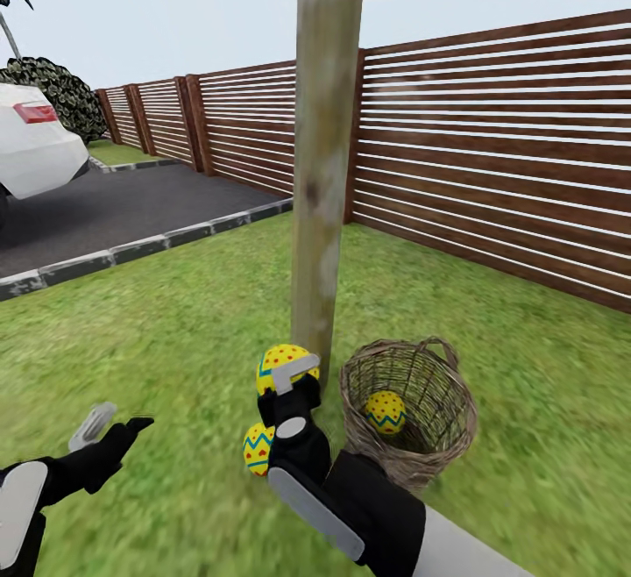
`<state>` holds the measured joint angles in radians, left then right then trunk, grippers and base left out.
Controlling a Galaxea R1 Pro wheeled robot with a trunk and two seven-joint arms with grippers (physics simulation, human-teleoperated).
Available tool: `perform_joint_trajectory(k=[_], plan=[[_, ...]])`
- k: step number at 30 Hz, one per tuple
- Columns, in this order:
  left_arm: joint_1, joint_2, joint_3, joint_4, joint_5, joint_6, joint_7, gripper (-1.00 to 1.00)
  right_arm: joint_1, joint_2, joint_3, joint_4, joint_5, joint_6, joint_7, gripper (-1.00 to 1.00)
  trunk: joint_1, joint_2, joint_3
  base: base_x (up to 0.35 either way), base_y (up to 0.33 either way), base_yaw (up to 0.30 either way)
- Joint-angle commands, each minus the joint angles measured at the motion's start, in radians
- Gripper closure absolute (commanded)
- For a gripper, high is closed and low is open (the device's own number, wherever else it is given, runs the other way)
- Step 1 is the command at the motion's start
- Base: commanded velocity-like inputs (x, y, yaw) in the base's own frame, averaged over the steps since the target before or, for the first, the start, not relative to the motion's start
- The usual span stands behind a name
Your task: Take the three Easter eggs out of the wicker basket on the lawn in the garden, then place them on the lawn next to a single tree (choose any tree) so that all three eggs are next to the same tree and none are left in the basket.
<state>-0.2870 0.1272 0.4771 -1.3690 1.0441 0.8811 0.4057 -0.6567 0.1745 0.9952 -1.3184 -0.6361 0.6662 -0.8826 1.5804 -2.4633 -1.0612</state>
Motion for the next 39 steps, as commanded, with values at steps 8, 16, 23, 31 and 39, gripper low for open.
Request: perform_joint_trajectory(k=[8, 16, 23, 31, 39], plan=[[0.0, -0.007, 0.036, 0.017, -0.159, -0.001, -0.164, -1.0, -0.001, 0.0, 0.112, 0.179, -0.005, -0.186, -0.007, 1.0, 0.0, 0.0, -0.001, -0.14, 0.022, 0.0], [0.01, -0.052, 0.038, 0.05, -0.336, -0.001, -0.399, -1.0, 0.0, 0.0, 0.324, 0.431, 0.001, -0.549, -0.005, 1.0, 0.0, 0.0, -0.001, -0.056, 0.29, 0.0], [0.012, -0.136, 0.031, 0.093, -0.456, -0.05, -0.438, -1.0, 0.002, 0.0, 0.462, 0.62, 0.009, -0.912, -0.003, 1.0, 0.0, 0.0, -0.001, -0.001, 0.325, 0.0], [0.012, -0.139, 0.032, 0.129, -0.465, -0.055, -0.502, -1.0, 0.002, 0.0, 0.47, 0.654, -0.007, -0.966, 0.067, 1.0, 0.0, 0.0, -0.001, 0.06, 0.326, 0.0], [0.012, -0.09, 0.032, 0.197, -0.472, -0.053, -0.728, -1.0, 0.002, 0.0, 0.464, 0.72, -0.008, -0.965, 0.203, 1.0, 0.0, 0.0, -0.001, 0.005, 0.326, 0.0]])
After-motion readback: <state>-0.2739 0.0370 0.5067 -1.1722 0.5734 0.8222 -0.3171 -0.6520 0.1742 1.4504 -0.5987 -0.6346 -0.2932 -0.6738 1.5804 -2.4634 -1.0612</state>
